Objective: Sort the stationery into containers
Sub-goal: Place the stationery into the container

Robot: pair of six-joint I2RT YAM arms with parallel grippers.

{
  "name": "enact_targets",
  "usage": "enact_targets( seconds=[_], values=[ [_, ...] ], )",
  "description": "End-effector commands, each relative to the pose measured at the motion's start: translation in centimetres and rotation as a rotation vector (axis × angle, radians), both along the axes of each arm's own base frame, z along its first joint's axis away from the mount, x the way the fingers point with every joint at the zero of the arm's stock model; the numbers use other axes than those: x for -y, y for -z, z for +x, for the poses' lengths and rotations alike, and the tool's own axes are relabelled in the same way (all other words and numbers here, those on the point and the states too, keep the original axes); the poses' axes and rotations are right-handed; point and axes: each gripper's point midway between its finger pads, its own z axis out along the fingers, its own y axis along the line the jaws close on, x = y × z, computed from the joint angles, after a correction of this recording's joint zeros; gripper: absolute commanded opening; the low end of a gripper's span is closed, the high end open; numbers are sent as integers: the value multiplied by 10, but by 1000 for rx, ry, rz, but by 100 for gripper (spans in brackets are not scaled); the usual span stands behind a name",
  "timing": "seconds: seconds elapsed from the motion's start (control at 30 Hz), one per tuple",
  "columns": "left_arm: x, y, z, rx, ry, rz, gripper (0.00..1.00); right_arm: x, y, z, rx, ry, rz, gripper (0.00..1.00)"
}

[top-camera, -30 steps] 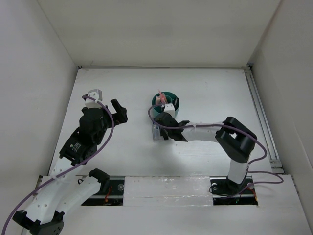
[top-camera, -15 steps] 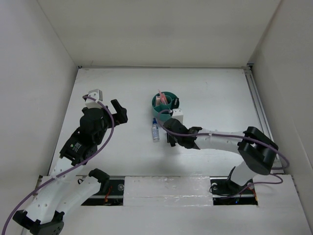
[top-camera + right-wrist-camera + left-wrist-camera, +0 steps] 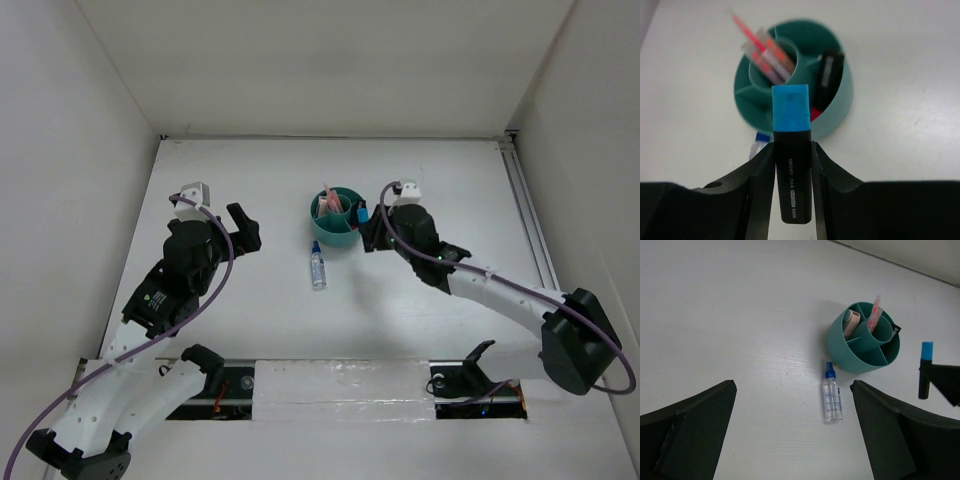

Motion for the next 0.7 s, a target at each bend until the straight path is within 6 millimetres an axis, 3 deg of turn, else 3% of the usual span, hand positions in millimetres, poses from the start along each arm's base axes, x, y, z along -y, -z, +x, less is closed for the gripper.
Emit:
enact_targets(
  seconds=[0.0, 0.1, 0.27, 0.43, 0.47, 0.67],
  values=[
    [1, -1, 1, 11, 4, 0, 100, -14, -72, 22, 248, -141, 155, 0],
    [1, -1, 1, 11, 4, 0, 100, -18, -98, 35, 349, -189, 170, 0],
    [1, -1, 1, 11, 4, 0, 100, -30, -115, 51, 455, -286, 220, 0],
    [2, -5, 0, 25, 13, -12, 100, -13, -109, 70, 548, -257, 288, 0],
    [2, -5, 0, 26, 13, -12, 100, -15, -114, 72, 579, -256, 324, 0],
    [4, -3, 1, 17, 26, -2, 100, -17, -104, 86, 595, -255, 326, 0]
  ],
)
